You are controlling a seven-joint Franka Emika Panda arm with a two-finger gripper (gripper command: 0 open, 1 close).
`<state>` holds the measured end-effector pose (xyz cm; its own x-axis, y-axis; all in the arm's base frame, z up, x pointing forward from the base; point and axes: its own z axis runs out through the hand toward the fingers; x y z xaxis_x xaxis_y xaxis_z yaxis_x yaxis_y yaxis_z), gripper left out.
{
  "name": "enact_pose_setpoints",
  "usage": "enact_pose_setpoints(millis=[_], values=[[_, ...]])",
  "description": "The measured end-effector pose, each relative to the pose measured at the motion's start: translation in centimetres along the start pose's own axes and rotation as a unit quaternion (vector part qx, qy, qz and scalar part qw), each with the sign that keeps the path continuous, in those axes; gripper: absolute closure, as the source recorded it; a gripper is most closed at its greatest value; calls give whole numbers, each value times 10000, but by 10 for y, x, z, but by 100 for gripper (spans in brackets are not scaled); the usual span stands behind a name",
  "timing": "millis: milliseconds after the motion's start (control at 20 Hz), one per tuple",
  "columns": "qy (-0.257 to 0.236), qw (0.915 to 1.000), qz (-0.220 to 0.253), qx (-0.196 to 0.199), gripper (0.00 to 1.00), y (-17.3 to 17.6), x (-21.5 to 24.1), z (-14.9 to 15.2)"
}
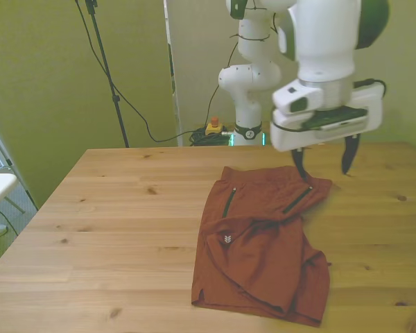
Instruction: Unfold the shorts
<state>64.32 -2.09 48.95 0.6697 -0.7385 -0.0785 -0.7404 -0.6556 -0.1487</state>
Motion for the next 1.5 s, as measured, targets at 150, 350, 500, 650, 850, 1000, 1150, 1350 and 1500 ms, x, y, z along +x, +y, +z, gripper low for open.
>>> enact_pose_setpoints(millis=[150, 350, 500, 650, 850, 1000, 1150, 1350, 1500], values=[[211, 9969, 753, 44, 0, 59, 56, 1], [370, 9844, 1716, 114, 0, 126, 103, 10], [416, 9690, 2413, 332, 0, 144, 124, 23], [436, 9481, 3075, 686, 0, 140, 140, 42], [473, 9149, 3821, 1212, 0, 127, 152, 59], [359, 9104, 3926, 1257, 0, 114, 145, 68], [301, 9075, 3991, 1272, 0, 111, 135, 65], [217, 9068, 4026, 1233, 0, 123, 114, 59], [168, 9041, 4114, 1141, 0, 139, 106, 68]])
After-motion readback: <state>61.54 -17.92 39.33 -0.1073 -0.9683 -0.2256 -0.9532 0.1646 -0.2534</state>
